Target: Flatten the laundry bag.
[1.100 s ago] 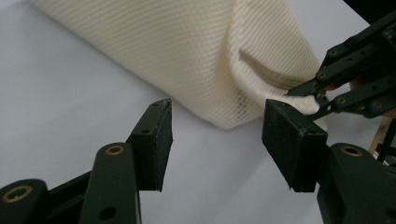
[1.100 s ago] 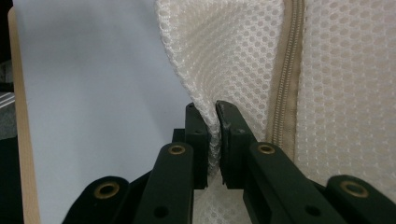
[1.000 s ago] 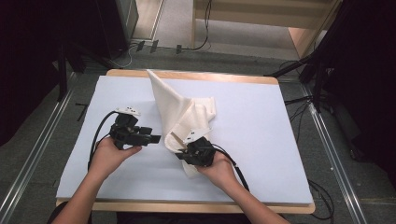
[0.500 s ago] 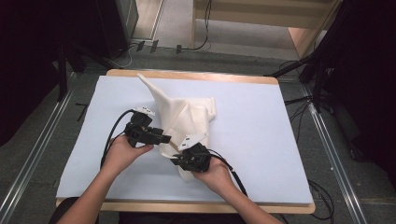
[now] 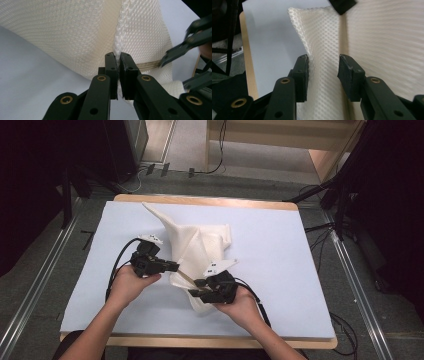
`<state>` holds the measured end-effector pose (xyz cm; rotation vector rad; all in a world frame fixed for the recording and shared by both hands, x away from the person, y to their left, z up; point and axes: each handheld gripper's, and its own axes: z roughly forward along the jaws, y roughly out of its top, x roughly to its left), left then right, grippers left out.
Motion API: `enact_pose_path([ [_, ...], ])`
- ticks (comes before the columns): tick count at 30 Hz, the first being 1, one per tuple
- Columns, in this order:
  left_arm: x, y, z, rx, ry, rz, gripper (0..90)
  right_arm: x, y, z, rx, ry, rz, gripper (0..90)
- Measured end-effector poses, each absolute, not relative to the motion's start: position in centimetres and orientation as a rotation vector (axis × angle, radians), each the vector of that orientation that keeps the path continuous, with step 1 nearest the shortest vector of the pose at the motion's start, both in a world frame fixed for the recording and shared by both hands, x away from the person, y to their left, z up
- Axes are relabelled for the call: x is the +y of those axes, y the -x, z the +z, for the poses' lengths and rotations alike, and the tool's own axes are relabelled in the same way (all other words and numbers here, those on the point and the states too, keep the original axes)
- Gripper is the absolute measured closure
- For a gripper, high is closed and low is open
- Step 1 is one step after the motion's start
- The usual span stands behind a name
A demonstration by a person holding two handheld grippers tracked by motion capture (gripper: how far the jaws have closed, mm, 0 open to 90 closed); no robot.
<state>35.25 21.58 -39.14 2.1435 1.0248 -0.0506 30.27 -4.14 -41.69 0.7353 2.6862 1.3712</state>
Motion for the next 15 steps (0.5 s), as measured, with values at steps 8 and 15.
enact_pose_path([
  [8, 23.2, -34.7, -38.9, 1.047, -2.124, -0.029, 86.7, -8.4, -31.6, -40.3, 2.549, -0.873, 1.378, 60.4],
  [15, 24.2, -33.9, -38.7, 1.063, -2.111, -0.024, 86.5, -10.4, -34.4, -41.3, 2.47, -1.048, 1.306, 52.7],
])
